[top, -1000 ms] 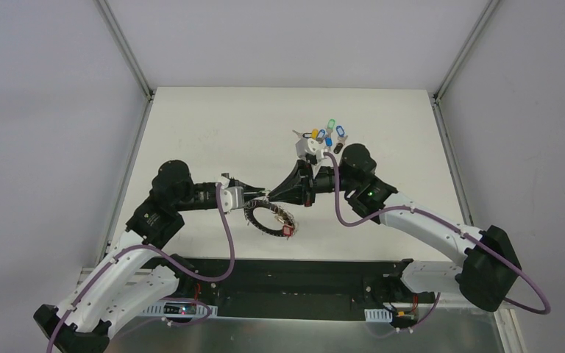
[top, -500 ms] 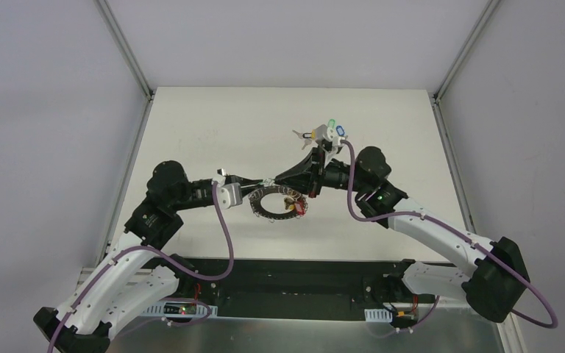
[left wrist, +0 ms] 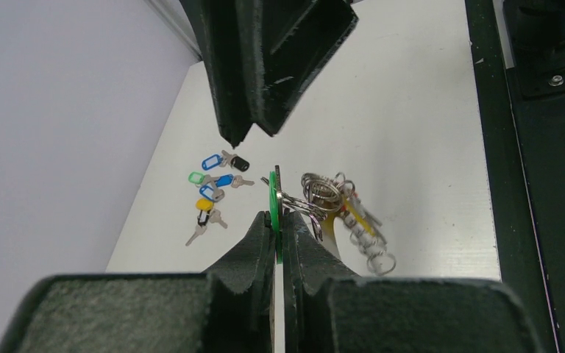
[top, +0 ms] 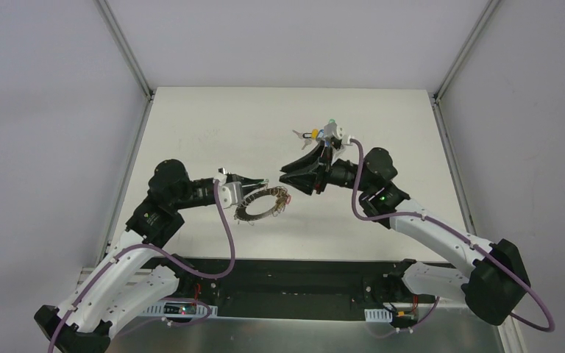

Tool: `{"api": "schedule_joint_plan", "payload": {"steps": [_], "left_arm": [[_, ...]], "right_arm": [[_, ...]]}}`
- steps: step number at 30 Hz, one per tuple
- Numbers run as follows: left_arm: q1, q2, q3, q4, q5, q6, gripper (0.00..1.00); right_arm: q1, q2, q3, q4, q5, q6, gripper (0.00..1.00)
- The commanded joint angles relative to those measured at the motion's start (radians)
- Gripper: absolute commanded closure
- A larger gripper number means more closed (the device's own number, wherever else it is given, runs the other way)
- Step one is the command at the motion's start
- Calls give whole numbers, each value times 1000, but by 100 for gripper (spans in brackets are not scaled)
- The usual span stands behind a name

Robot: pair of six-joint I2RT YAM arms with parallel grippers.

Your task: Remove the keys from the keyring

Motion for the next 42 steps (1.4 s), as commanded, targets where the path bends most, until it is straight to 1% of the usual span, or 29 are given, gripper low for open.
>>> {"api": "schedule_joint_plan", "payload": {"steps": [1, 4, 6, 10, 12, 17, 26, 27, 29, 30, 31, 33, 34, 38, 40, 42], "left_arm": [[8, -5, 8, 71, 66, -9, 100], [8, -1, 10, 72, 89, -12, 100], [8, 2, 12, 72, 104, -15, 100], [8, 5, 15, 71, 119, -18, 100], [8, 8, 16, 74, 126, -21, 100], [8, 15, 14, 90, 143, -38, 100], [8, 12, 12, 98, 145, -43, 100], [8, 12, 11, 98, 145, -43, 100], [8, 9, 10, 98, 140, -41, 100], [8, 7, 9, 98, 139, -41, 100], [8, 7, 9, 98, 137, -39, 100], [8, 7, 8, 98, 135, -39, 100], [8, 7, 7, 98, 134, -38, 100], [8, 0, 3, 98, 111, -29, 100], [8, -15, -1, 88, 88, -15, 100], [8, -25, -6, 82, 55, -2, 100]], "right_arm": [[5, -66, -44, 26, -127, -154, 58], [12, -68, -48, 26, -161, -178, 50], [21, -57, -36, 27, -167, -173, 47], [54, -21, -8, 26, -171, -174, 46], [74, 0, 7, 25, -145, -176, 45], [112, 27, 28, 12, -111, -204, 45], [152, 65, 65, -26, -97, -239, 46], [156, 70, 69, -32, -96, -241, 50], [159, 73, 73, -44, -95, -245, 63], [158, 71, 71, -45, -85, -247, 70], [158, 66, 66, -44, -72, -248, 81], [158, 52, 60, -44, -47, -244, 98], [158, 45, 57, -45, -33, -238, 100], [156, 18, 52, -64, 34, -221, 100], [148, 9, 52, -74, 54, -191, 100], [125, 7, 65, -77, 54, -124, 100]]}}
